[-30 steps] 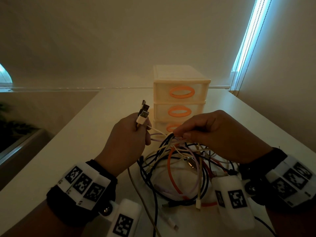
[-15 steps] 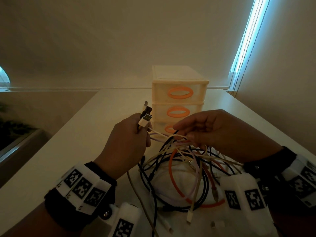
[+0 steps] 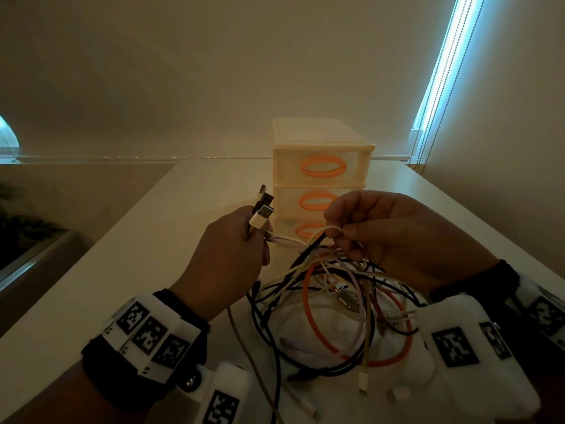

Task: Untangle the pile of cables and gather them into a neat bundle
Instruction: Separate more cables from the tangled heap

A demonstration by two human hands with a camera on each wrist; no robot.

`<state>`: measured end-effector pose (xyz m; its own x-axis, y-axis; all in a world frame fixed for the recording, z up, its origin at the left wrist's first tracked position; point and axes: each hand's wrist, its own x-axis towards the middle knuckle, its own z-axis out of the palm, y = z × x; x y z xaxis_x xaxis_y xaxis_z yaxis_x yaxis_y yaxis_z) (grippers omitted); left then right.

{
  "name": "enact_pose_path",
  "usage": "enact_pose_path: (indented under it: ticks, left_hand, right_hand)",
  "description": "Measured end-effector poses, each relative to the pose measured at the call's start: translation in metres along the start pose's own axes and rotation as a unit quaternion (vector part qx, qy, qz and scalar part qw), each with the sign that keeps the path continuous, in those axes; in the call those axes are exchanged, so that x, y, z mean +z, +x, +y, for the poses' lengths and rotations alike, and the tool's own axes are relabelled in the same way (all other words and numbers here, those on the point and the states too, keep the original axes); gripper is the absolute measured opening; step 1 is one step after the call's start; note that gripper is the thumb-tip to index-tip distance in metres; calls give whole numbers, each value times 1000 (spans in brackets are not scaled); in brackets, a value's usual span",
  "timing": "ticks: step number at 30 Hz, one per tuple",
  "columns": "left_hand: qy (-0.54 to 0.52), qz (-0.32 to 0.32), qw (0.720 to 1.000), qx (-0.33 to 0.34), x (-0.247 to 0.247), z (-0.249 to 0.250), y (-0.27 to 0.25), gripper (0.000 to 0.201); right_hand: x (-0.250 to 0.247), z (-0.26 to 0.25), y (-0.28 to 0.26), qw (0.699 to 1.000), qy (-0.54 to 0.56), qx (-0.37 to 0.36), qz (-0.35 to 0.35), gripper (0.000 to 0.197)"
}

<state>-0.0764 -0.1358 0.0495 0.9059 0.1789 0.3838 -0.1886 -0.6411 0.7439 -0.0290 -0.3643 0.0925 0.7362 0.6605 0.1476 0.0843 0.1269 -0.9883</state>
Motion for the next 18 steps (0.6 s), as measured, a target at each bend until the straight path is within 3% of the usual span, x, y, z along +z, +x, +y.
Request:
enact_pose_path:
  ticks: [2,4,5,7,9,11,13,15,16,18]
  left_hand:
    - [6,1,1000,5,0,1,0,29]
    - [1,1,1000,6,-1,2,0,29]
    - [-2,2,1000,7,0,2,-1,29]
    - [-1,0,1000,11,0,1,-1,28]
    - [6,-4,1000,15,1,1,-2,29]
    - [4,-8,1000,8,2,1,-2,29]
    - [-2,-9,1000,4,3,3,-2,27]
    - [16,-6,1000,11,3,2,-1,24]
    - [26,-3,1000,8,2,0,0,23]
    - [14,17,1000,-20,-1,-6,5,25]
  right_hand:
    - [3,-3,0,999,44,24,10,25]
    - [6,-7,-1,996,-75,30,39,16]
    - [9,-9,-1,976,-212,19,54,11]
    - [14,-14,0,893,-445,-28,57,10]
    - [17,-20,1,857,-510,-51,53,12]
    - [14,-23,2,854,-511,-71,73,14]
    - [9,-20,5,901,-403,-100,130,19]
    - [7,-14,10,962,-145,-133,191,24]
    - [3,-13,13,966,-3,-151,210,26]
    - [-6,-14,16,941,196,-174,212,30]
